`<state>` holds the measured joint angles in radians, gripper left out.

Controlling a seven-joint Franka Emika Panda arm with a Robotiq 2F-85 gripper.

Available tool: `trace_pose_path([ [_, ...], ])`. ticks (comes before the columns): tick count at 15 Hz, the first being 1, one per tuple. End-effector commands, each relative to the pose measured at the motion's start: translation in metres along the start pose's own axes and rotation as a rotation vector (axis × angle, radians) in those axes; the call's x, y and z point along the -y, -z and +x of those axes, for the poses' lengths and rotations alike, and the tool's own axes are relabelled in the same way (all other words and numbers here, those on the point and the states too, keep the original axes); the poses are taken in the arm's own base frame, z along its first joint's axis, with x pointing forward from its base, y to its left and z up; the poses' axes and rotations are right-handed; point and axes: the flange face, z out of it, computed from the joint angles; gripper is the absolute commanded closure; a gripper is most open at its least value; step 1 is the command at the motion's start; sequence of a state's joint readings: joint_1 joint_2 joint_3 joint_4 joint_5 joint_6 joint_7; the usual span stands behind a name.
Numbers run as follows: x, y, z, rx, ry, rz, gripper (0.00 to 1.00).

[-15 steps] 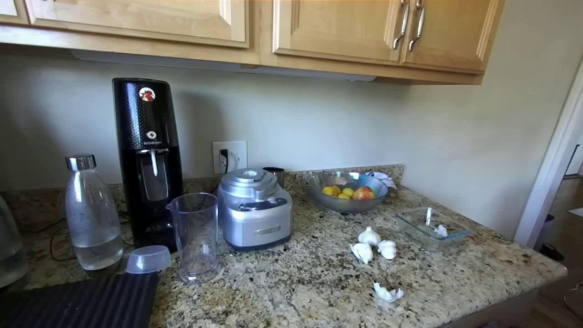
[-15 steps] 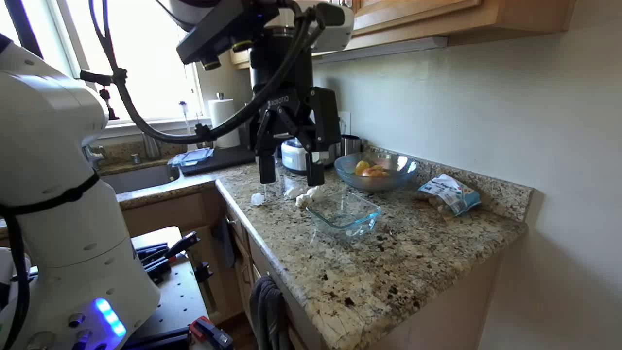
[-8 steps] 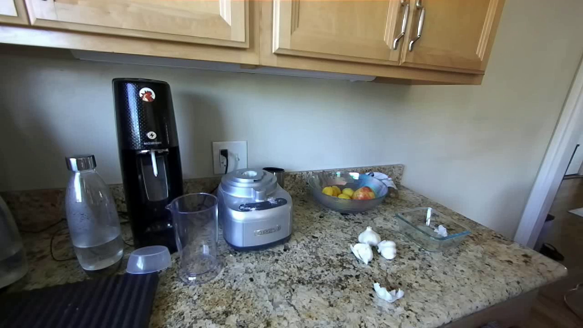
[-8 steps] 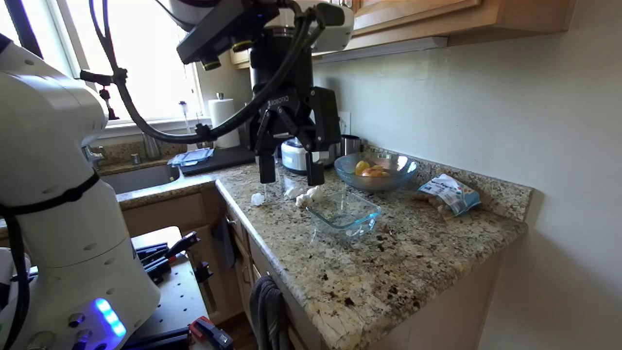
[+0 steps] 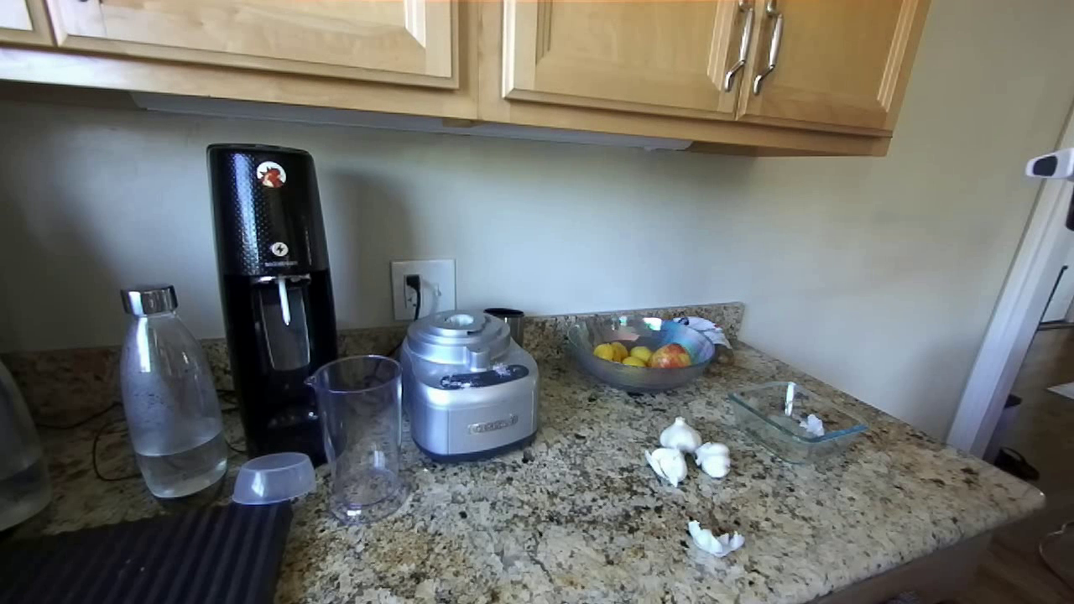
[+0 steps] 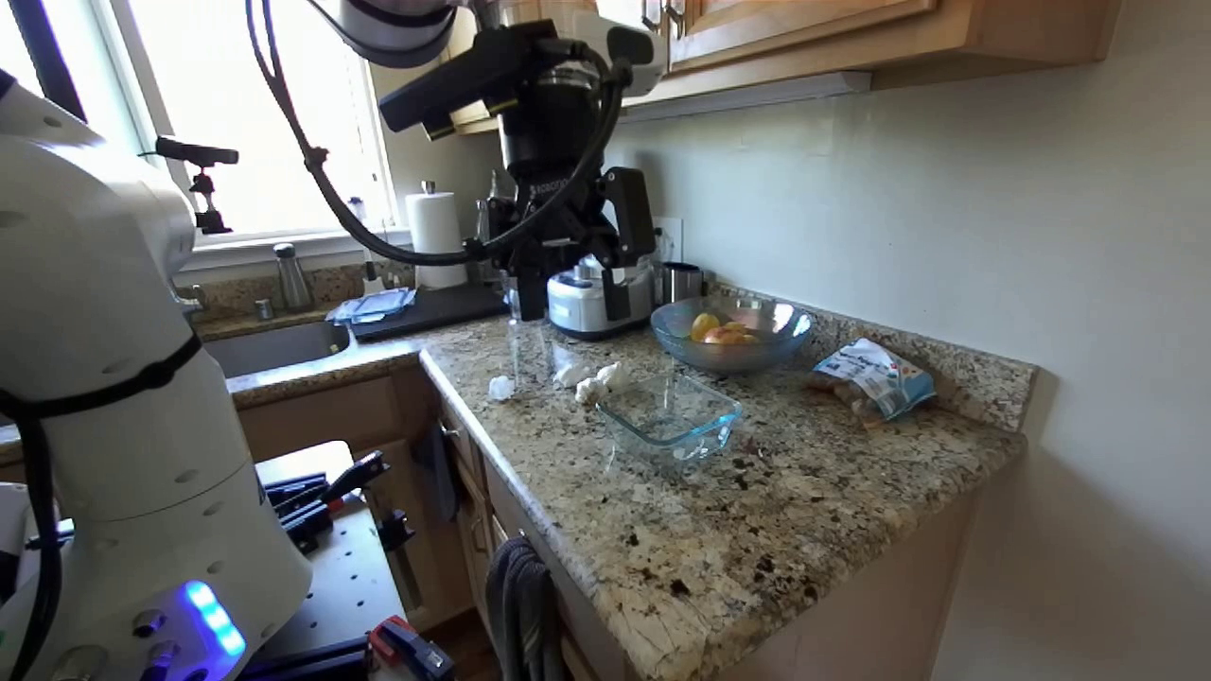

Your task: Pick up the garlic and place it in the bowl

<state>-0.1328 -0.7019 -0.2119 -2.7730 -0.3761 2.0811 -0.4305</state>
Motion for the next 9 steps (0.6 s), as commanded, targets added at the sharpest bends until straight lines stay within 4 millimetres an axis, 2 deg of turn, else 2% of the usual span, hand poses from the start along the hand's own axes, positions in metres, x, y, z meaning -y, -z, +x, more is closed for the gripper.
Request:
trace_pose_path([
  [1,0.030,0.009,0.035,-0.087,0.030,0.013,0.00],
  [6,0.073,0.003,0.085,-0.159,0.094,0.053,0.00],
  [9,0.105,-0.002,0.105,-0.184,0.139,0.085,0.00],
])
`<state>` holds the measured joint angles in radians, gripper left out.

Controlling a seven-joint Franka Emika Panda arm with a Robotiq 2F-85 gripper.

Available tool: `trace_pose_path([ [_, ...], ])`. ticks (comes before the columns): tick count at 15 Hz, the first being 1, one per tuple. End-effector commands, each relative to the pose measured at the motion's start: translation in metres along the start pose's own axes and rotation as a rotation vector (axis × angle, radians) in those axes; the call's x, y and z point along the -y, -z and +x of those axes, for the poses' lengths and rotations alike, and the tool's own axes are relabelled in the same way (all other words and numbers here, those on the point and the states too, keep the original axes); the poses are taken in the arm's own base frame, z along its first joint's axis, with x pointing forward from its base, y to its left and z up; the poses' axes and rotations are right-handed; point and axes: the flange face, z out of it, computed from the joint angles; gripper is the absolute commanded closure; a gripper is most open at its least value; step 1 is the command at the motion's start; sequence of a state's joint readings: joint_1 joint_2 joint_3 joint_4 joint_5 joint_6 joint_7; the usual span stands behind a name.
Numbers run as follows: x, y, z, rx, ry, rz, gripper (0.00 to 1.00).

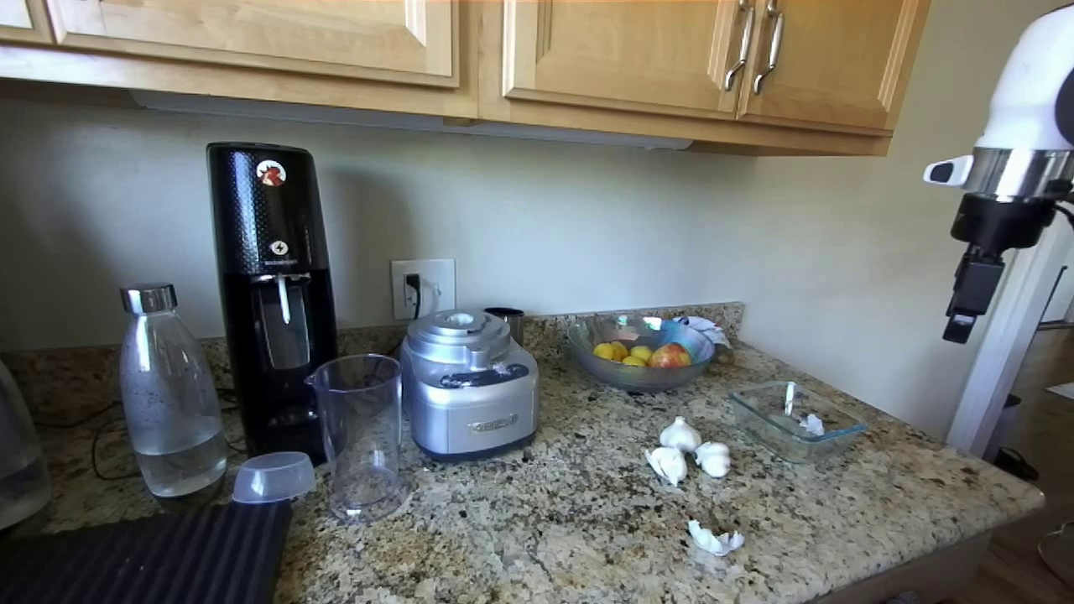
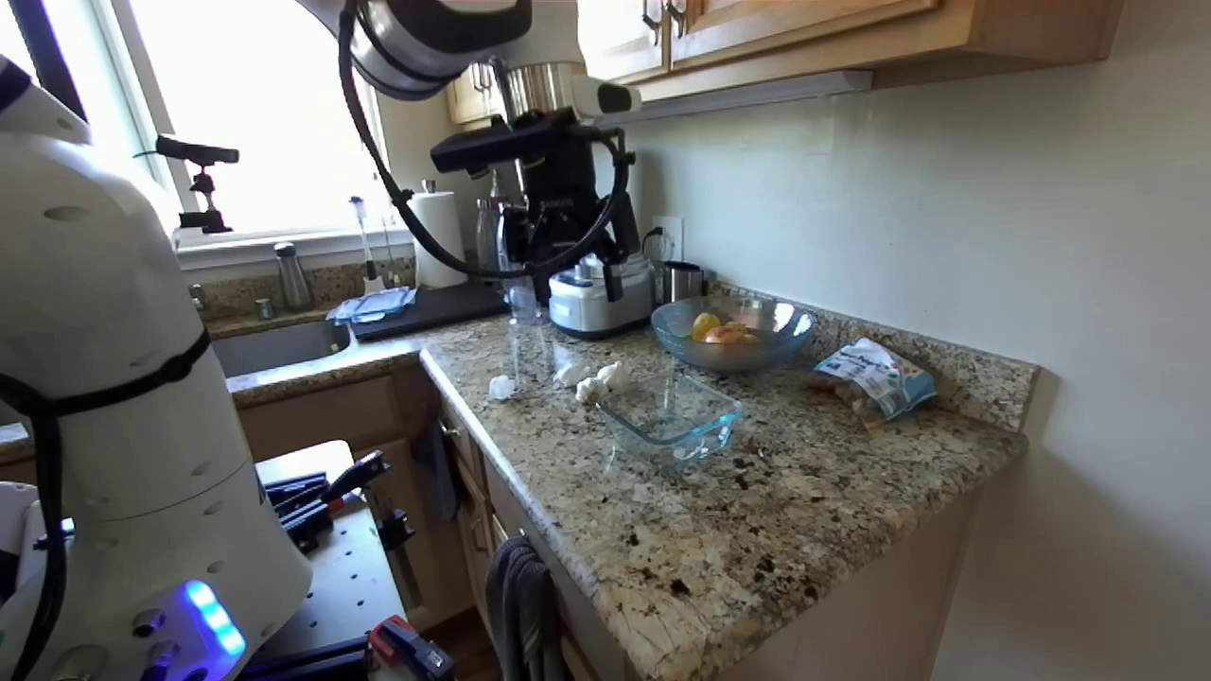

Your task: Pick up the garlic and place it in the bowl

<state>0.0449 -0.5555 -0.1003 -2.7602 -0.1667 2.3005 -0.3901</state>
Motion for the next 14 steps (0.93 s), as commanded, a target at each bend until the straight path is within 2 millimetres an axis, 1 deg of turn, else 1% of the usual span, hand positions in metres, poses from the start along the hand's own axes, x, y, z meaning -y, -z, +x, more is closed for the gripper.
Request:
trace_pose_path([
  [1,0.030,-0.009,0.027,-0.025,0.042,0.029,0.00],
  [2,0.035,-0.009,0.030,-0.024,0.061,0.025,0.00],
  [3,0.026,-0.010,0.021,-0.006,0.054,0.020,0.00],
  [5,0.035,-0.011,0.028,-0.001,0.078,0.020,0.00],
  [9,0.034,-0.011,0.029,-0.002,0.078,0.019,0.00],
  [12,0.053,-0.022,0.038,-0.029,0.177,0.009,0.00],
  [14,0.073,-0.029,0.050,-0.055,0.240,0.002,0.00],
])
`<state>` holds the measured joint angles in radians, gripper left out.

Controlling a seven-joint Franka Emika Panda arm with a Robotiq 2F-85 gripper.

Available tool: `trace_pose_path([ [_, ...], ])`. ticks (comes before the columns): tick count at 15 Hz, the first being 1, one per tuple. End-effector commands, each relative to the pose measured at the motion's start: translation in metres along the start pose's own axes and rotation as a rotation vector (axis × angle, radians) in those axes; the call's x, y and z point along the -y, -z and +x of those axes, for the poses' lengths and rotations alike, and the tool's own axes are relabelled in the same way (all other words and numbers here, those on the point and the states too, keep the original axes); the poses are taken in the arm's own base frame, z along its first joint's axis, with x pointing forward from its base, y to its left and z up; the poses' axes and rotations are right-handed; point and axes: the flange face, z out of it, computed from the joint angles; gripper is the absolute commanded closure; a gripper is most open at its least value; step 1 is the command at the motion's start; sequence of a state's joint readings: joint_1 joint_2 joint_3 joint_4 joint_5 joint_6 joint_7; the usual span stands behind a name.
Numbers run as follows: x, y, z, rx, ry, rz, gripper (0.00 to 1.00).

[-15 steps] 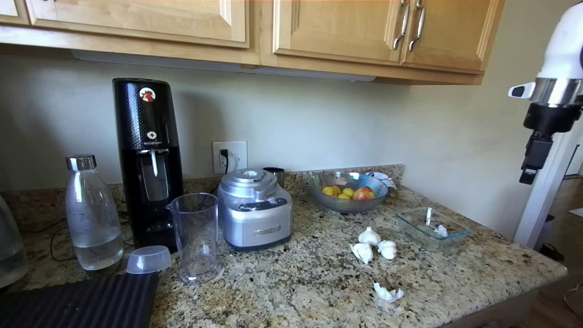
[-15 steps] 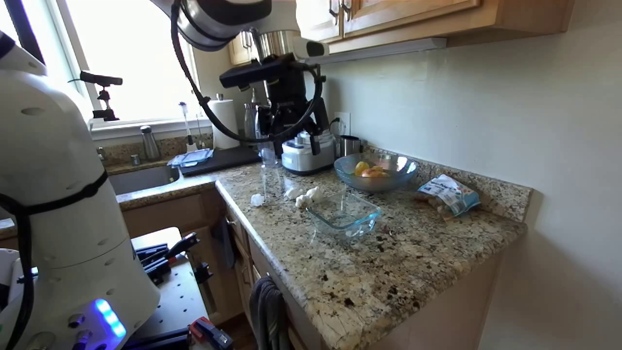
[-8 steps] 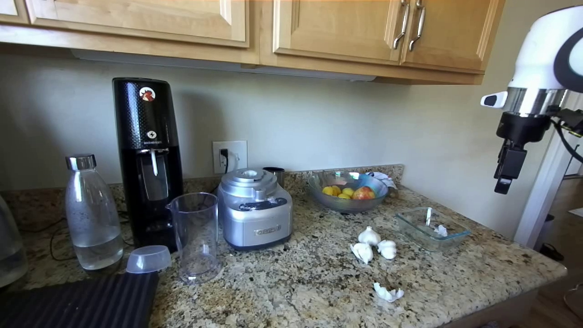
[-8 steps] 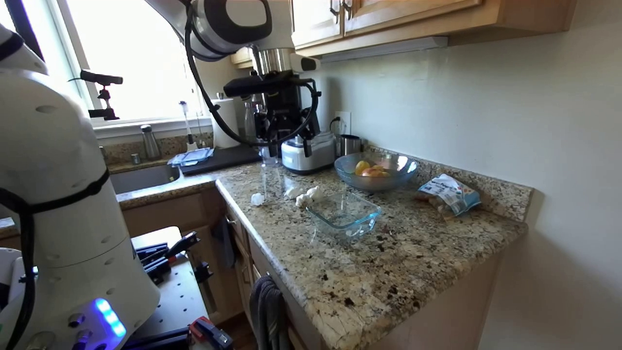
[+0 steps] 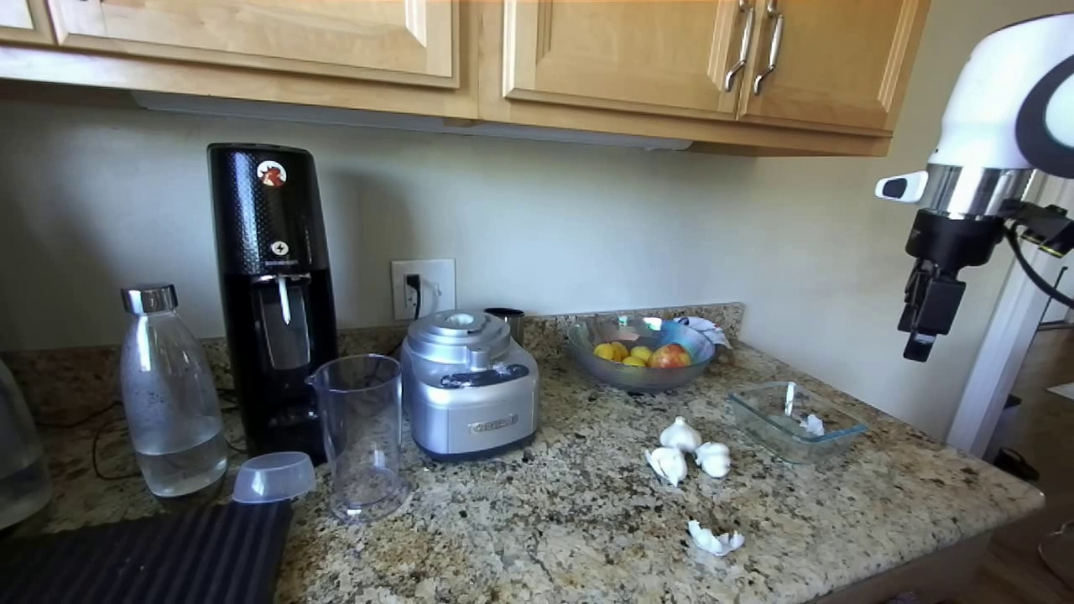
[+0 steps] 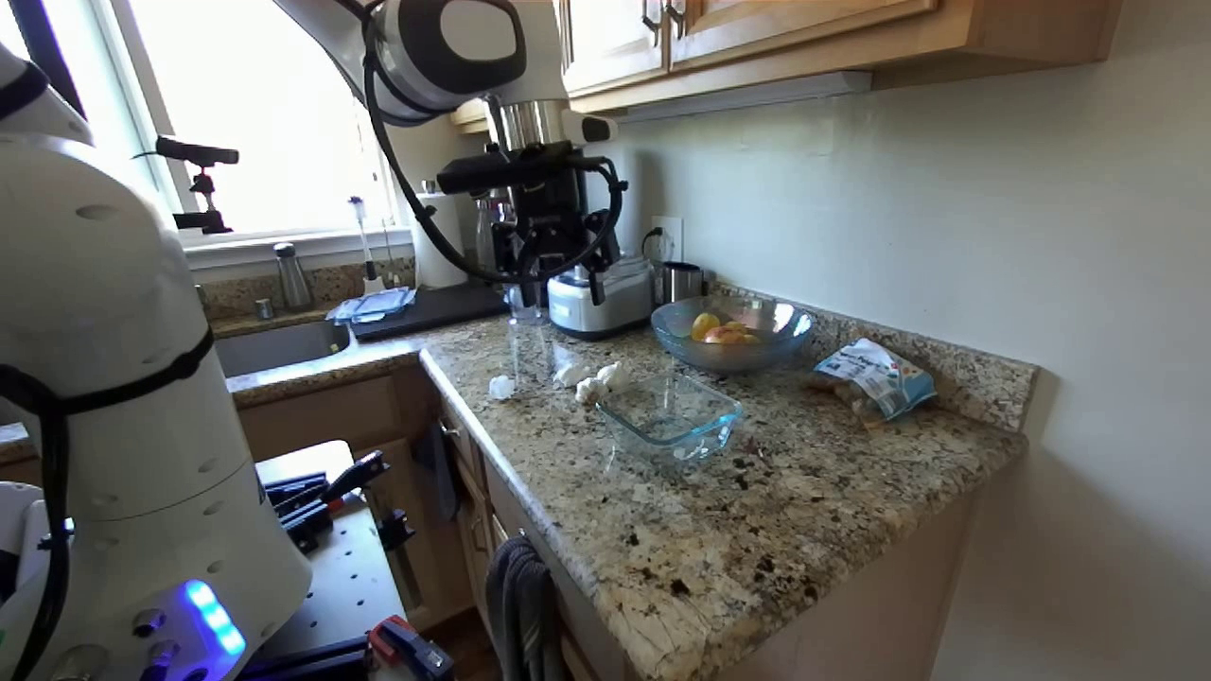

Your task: Pick up the garlic and place it in the bowl

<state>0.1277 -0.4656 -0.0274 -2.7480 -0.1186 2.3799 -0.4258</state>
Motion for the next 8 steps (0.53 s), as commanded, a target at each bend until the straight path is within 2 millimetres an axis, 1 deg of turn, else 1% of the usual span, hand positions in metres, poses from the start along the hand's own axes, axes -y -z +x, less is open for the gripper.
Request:
trace_pose_path([
  [1,0.035,-0.018,0.026,-0.059,0.124,-0.009,0.00],
  [5,0.078,-0.039,0.061,-0.151,0.249,-0.015,0.00],
  [7,0.098,-0.050,0.074,-0.178,0.304,-0.011,0.00],
  [8,0.087,-0.040,0.066,-0.149,0.257,-0.023,0.00],
])
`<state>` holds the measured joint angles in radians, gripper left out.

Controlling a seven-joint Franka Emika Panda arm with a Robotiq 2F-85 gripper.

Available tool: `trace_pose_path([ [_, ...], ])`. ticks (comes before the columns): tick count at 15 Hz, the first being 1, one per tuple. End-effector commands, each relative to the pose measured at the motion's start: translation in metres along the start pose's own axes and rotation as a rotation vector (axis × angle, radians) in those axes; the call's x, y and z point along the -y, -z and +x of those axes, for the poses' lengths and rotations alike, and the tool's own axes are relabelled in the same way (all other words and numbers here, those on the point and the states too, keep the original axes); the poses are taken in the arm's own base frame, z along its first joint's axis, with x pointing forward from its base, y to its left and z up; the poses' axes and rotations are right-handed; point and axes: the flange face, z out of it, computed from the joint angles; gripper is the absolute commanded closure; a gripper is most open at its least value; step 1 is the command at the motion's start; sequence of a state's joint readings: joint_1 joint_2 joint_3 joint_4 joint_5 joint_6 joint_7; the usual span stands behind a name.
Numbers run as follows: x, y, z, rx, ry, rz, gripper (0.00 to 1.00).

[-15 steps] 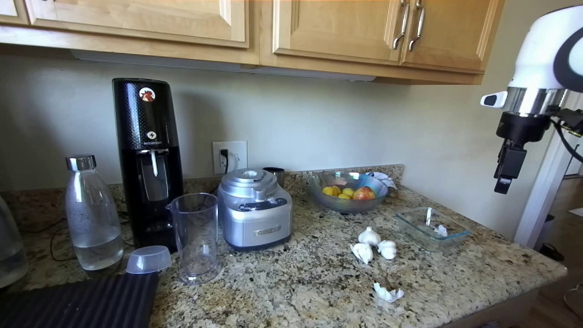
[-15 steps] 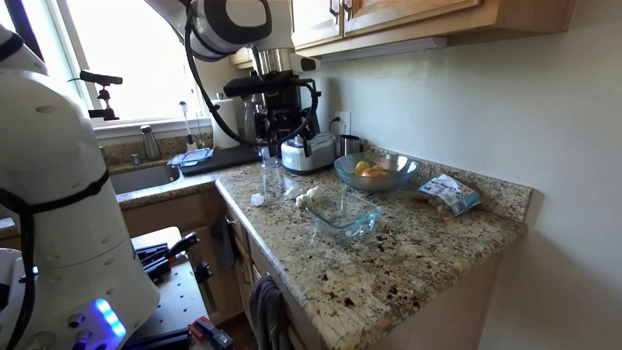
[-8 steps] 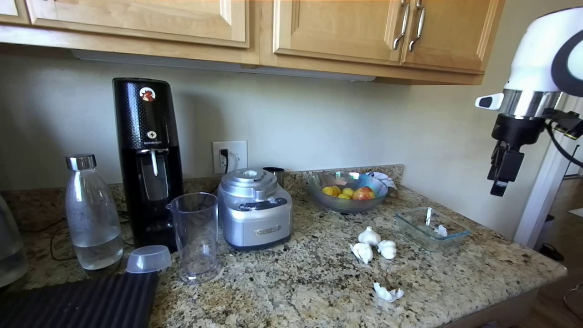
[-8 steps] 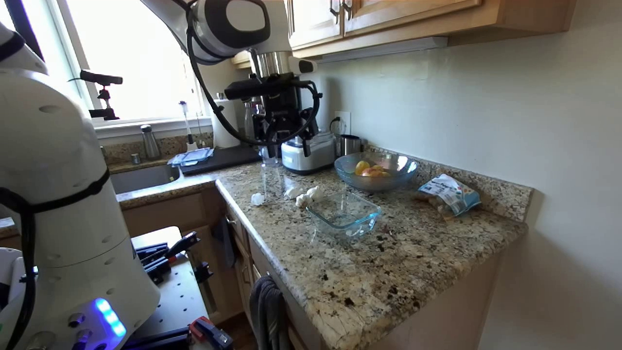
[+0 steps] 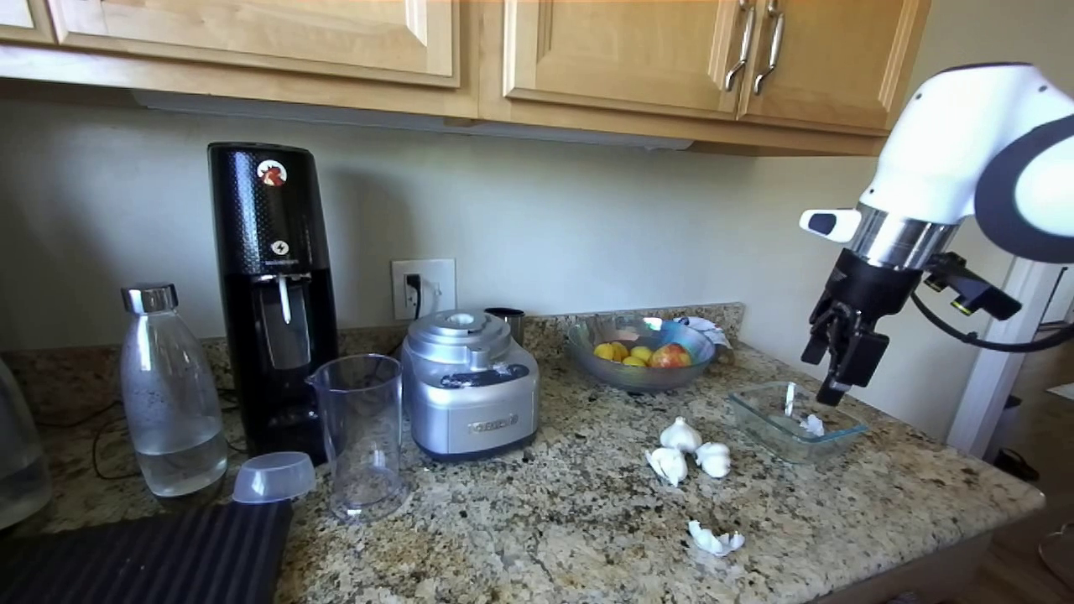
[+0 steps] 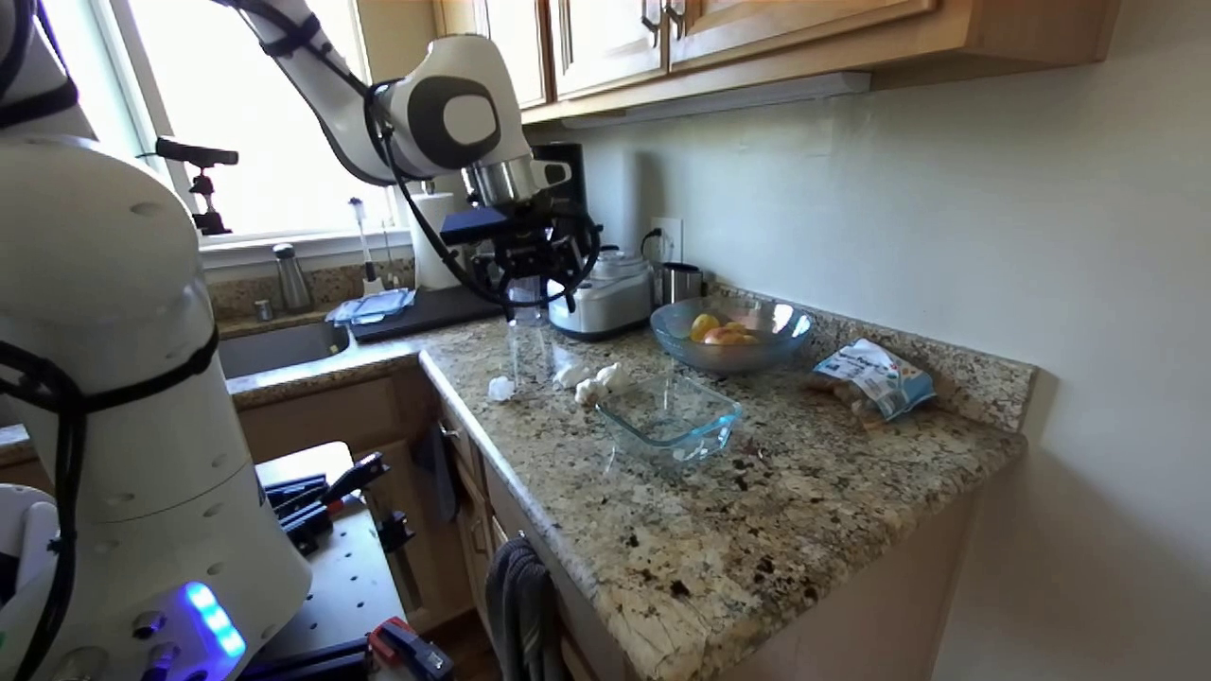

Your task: Pick up the garlic and place it in the bowl

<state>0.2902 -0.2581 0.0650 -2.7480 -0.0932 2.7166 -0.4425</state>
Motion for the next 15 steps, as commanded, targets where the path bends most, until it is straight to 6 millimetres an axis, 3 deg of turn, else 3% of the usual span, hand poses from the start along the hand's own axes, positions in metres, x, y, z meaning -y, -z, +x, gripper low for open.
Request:
trace_pose_path([
  [1,0.005,-0.006,0.003,0.005,0.010,0.006,0.00],
  [6,0.001,-0.006,0.004,0.004,0.003,0.004,0.00],
  [15,-0.006,-0.087,0.031,-0.049,0.130,0.035,0.00],
])
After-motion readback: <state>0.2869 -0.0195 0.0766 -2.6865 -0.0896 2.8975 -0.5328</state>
